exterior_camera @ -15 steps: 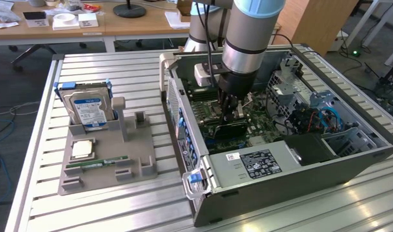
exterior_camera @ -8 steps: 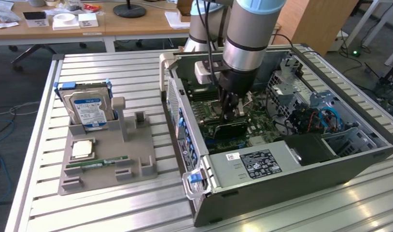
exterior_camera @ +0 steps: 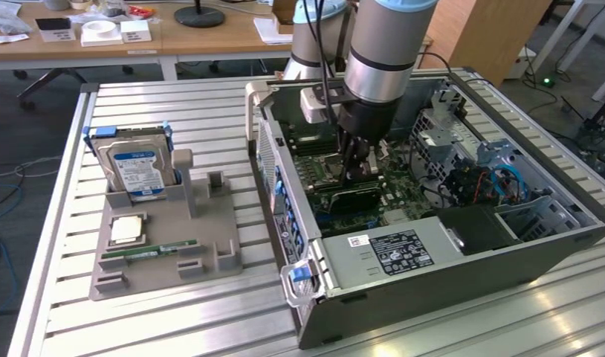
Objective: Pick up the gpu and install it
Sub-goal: 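Press down on the gpu until it lock into place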
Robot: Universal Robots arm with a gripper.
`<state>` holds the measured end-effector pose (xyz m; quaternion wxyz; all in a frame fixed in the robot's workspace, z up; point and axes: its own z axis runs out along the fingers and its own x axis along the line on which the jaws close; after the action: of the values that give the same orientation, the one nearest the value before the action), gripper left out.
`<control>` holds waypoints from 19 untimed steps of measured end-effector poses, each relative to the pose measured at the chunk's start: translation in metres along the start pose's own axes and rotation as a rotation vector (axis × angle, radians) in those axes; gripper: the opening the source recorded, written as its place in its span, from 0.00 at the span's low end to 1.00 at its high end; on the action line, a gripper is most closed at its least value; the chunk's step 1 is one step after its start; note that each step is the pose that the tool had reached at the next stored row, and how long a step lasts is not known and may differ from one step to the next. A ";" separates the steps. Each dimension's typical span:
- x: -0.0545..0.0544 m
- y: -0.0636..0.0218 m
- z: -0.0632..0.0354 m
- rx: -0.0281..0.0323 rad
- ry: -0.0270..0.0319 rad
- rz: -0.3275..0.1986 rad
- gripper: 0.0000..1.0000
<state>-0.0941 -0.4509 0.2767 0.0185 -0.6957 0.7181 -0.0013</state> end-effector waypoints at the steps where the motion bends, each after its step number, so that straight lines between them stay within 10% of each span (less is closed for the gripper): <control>1: 0.000 0.0000 -0.0002 -0.0002 0.0004 0.000 0.11; 19: 0.000 -0.0002 -0.0092 -0.0001 0.0003 0.000 0.11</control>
<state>-0.0941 -0.4510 0.2859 0.0183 -0.6957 0.7181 -0.0014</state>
